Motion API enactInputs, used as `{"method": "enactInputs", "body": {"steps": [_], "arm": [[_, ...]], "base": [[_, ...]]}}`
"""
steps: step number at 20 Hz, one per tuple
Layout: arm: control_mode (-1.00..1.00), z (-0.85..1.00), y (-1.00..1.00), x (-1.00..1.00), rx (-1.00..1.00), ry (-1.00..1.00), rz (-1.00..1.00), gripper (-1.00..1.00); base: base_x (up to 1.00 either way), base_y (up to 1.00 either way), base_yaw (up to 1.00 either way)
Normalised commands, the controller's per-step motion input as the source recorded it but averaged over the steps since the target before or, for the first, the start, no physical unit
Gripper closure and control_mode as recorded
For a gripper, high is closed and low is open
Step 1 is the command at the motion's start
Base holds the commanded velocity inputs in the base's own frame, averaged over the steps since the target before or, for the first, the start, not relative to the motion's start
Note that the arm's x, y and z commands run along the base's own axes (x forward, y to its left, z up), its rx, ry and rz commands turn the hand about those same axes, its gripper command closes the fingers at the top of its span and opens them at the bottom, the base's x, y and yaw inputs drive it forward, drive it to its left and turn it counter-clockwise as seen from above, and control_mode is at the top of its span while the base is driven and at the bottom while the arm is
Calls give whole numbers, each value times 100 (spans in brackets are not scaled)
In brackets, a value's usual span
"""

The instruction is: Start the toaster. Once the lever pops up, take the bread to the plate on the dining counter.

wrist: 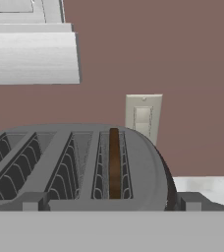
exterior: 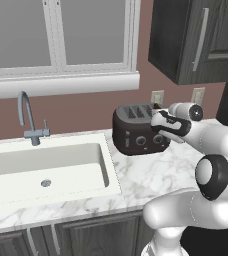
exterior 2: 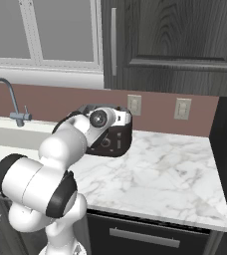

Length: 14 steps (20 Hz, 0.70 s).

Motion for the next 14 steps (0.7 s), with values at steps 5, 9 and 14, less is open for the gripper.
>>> {"method": "enactInputs", "body": {"steps": [5,9,14], "arm": [[-100,0,0,0,0,0,0,-100],[-100,0,0,0,0,0,0,-100],[-100,0,0,0,0,0,0,-100]], "base": [[0,0,0],[0,0,0],[0,0,0]]}}
